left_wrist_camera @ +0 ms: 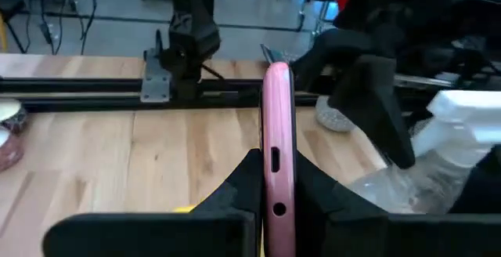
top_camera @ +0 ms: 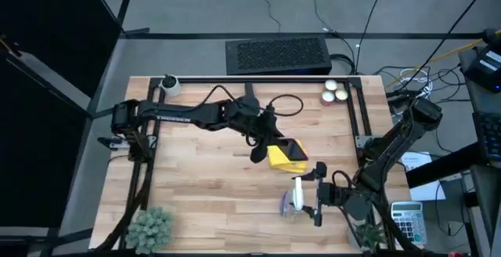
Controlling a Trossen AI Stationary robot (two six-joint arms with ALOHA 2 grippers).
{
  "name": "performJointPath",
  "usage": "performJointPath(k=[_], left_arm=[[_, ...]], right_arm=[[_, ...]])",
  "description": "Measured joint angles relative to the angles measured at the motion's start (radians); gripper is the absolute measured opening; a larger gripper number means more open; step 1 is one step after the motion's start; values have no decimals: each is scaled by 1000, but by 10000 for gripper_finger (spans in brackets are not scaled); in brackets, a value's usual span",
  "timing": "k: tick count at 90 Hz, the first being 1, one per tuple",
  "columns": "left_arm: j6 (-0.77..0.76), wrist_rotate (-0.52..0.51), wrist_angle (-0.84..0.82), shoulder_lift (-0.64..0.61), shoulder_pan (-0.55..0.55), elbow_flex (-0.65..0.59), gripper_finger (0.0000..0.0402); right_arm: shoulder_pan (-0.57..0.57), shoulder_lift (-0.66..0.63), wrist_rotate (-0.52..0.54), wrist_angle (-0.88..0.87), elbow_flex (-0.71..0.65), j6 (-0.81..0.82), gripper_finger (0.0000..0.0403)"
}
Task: Apply microfiber cloth
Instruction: Spray the cellphone using a spray bottle
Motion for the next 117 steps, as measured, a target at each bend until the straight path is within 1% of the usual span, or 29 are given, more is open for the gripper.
performJointPath(k=[5,12,23,31,39,44,59,100,109,117], left_arm=[[0,-3,11,21,1,25,18],[0,-5,-44,46,1,48,18],[-1,-4,-40,77,-1,74,18],[-35,-5,-33,78,0,78,18],[-49,-50,-35,79,0,78,18],[-46,-68,-36,75,0,78,18],[-46,-71,-39,49,0,79,18],[-42,-68,-62,5,0,79,18],[-42,-68,-61,5,-2,79,18],[-41,-68,-61,5,-2,79,18]], right_arm=[[0,0,0,0,0,0,340],[0,0,0,-1,0,2,339],[0,0,1,-3,0,4,339],[-1,0,4,-9,0,18,339],[-6,0,3,-17,0,39,339],[-9,0,4,-25,0,54,339],[-21,-1,5,-43,1,94,339],[-31,-1,4,-43,1,94,338],[-35,-1,4,-46,1,106,327],[-38,-1,3,-48,1,114,303]])
